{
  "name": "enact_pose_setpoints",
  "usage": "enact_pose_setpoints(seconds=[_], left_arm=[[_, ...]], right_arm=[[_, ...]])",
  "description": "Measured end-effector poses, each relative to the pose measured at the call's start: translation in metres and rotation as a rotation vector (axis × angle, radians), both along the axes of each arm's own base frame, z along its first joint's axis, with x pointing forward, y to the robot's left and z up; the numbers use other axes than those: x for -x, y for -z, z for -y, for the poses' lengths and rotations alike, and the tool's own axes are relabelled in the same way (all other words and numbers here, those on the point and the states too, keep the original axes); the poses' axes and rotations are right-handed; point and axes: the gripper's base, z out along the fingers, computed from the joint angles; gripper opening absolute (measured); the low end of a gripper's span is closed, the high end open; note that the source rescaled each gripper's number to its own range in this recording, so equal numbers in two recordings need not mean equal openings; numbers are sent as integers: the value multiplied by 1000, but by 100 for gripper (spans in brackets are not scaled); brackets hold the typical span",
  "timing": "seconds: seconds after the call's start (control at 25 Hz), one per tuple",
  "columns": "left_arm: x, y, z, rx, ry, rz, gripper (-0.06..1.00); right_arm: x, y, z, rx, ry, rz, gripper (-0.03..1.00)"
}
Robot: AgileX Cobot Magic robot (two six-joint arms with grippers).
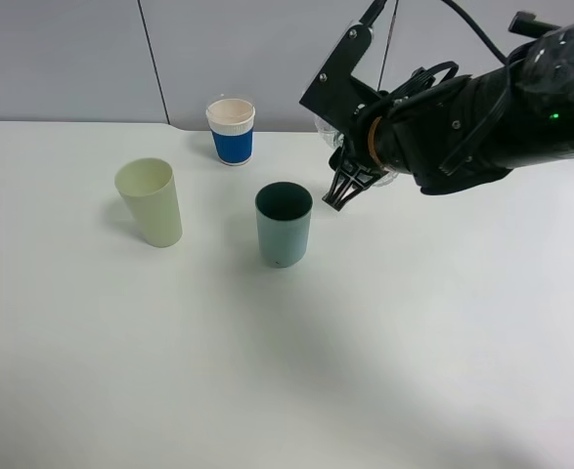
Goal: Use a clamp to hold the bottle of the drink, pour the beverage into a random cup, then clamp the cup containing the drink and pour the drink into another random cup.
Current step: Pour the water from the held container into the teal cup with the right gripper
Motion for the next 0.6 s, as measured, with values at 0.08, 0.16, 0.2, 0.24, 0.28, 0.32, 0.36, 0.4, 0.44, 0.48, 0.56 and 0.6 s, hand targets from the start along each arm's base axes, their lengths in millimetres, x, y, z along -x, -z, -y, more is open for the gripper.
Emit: enact_pose_setpoints(seconds=[0.08, 0.16, 0.2, 0.24, 0.28, 0.32, 0.36, 0.4, 0.44, 0.48, 0.56, 0.6], left_arm=[[0, 0, 0, 0, 0, 0, 100], [0, 0, 0, 0, 0, 0, 100], [0, 0, 0, 0, 0, 0, 100], [0, 0, 0, 0, 0, 0, 100], [0, 0, 0, 0, 0, 0, 100], [0, 0, 0, 0, 0, 0, 100], [0, 0, 0, 0, 0, 0, 100], [0, 0, 0, 0, 0, 0, 100], [0, 0, 0, 0, 0, 0, 100], [0, 0, 0, 0, 0, 0, 100], [0, 0, 0, 0, 0, 0, 100], [0, 0, 0, 0, 0, 0, 100]], right_arm=[[-3, 3, -4, 43, -13, 6, 2], [-6, 4, -9, 79, -33, 15, 2], [-7, 4, -13, 92, -48, 19, 2], [-8, 4, -17, 107, -66, 25, 2], [-9, 4, -20, 125, -83, 30, 2], [-9, 5, -24, 141, -99, 33, 2], [-8, 4, -26, 159, -116, 40, 2], [-8, 3, -27, 178, -126, 48, 2], [-8, 2, -28, 200, -138, 59, 2], [-8, 1, -28, 220, -142, 70, 2], [-9, 0, -26, 259, -138, 82, 2], [-9, -1, -25, 274, -138, 86, 2]])
